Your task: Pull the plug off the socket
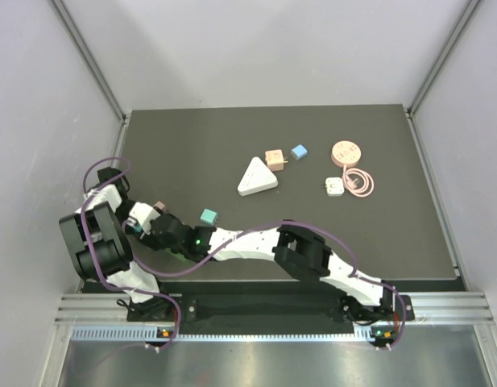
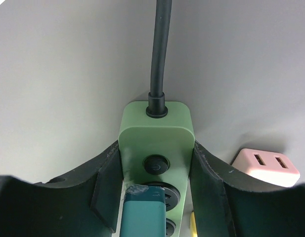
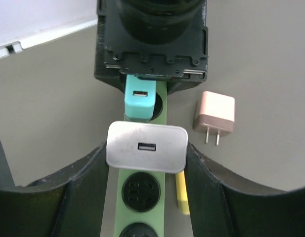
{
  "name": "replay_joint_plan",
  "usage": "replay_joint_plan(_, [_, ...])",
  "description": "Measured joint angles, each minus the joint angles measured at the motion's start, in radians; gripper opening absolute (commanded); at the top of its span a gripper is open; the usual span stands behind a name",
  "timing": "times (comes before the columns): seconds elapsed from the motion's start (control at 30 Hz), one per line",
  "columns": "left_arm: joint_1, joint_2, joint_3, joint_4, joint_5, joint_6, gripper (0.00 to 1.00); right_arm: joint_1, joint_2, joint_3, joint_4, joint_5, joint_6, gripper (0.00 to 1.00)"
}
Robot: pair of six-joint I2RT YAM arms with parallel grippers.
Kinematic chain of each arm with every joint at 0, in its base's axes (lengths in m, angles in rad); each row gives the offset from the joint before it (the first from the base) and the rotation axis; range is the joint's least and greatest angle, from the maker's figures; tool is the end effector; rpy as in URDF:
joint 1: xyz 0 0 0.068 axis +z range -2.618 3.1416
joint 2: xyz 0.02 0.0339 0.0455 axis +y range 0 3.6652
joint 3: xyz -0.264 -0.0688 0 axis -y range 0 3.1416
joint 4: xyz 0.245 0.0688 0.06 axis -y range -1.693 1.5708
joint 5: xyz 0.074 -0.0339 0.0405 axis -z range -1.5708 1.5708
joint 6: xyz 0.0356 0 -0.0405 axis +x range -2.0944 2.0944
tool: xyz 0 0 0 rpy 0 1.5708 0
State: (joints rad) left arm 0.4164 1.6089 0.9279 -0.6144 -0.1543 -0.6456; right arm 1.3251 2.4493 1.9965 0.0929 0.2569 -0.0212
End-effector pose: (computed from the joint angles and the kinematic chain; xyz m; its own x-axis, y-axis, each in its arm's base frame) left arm 0.2611 0.1214 0.1646 -0.4395 -0.8445 -0.3062 -0.8793 0.4741 -0.0455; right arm 0.1477 0.5519 0.1906 -0.0670 -0.3514 -0.9338 -0.8819 0.4586 -0.1093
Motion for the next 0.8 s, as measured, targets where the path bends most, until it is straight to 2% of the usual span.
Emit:
replay_joint_plan(0.13, [0.0,-0.002,-0.001,0.001,0.0,-0.002,0.0,0.018,-0.001,0.007,-0.005,0.046,-0.039,0.0])
replay_joint_plan(0.4, [0.0,-0.002,-0.002,0.002,0.0,-0.002,0.0,-0.018,-0.068,-0.066,-0.01,-0.002,0.02,0.0])
replay_joint_plan(0.57, [0.0,-0.008,-0.008,0.008,0.001,-0.004,0.0,-0.111,-0.169,-0.162,-0.007,-0.116,0.17,0.0])
replay_joint_plan(0.8, [0.0,-0.01,-0.009,0.009,0.003,-0.006,0.0,-0.273,-0.407,-0.382,-0.008,-0.191,0.36,0.0])
